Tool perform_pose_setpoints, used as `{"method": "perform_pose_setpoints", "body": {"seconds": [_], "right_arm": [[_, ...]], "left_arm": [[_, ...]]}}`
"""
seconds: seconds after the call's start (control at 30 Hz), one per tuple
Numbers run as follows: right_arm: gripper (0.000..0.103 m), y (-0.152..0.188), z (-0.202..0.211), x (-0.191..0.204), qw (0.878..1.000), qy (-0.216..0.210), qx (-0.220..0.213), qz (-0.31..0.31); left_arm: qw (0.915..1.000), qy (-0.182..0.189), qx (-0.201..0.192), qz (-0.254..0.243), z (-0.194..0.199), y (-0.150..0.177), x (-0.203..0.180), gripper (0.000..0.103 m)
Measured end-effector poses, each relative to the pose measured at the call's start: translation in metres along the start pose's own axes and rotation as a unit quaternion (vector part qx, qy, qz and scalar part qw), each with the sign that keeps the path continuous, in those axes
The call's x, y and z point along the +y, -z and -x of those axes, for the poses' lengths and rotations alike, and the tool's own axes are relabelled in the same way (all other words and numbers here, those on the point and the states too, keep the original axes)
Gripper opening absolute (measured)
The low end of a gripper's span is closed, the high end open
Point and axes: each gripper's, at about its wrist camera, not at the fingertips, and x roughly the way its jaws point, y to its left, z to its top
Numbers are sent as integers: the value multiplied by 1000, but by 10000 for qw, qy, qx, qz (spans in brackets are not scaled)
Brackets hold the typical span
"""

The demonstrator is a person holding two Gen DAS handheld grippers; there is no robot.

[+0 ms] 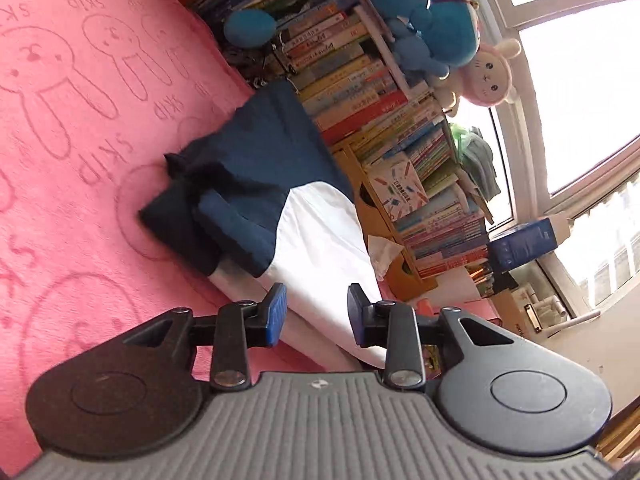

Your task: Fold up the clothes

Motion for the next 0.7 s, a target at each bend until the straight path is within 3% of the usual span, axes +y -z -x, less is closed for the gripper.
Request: {"method": "perform_pose_setpoints", "body": {"seconds": [0.07,0.13,0.17,0.2,0.23,0.3,0.43,0.47,0.53,0.6,0.7], "right_arm": [[18,1,0,0,10000,6,13,16],[18,1,0,1,10000,12,13,54],[18,1,0,2,10000,15,14,73],[18,1,0,3,10000,18,14,92],[18,1,0,3,9999,21,14,111],[18,1,0,4,9999,27,15,150],[19,1,0,9,9996,50,-13,265],[19,1,0,11,9995,59,-30,306],[19,0,-1,16,9992,78,-63,389],[19,-2,-5,15,9995,49,8,302],[21,-4,-12,12,9997,2,154,195]], "left_arm": [[9997,-152,102,140,-19,1,-1,43],[9993,-236,82,272,-32,3,-1,42],[9991,-277,3,317,-35,3,0,38],[9984,-464,-219,257,-34,2,-2,17],[9968,-643,-440,187,-32,1,-3,10],[9922,-925,-829,-86,-23,-3,-6,7],[9745,-1457,-1301,-1100,-12,-4,-22,7],[9748,-1452,-1282,-1103,-12,-4,-22,8],[9797,-1382,-1149,-885,-15,-7,-17,10],[9876,-1199,-986,-235,-20,-14,-2,32],[9858,-1275,-1089,79,-23,-21,8,25]]}}
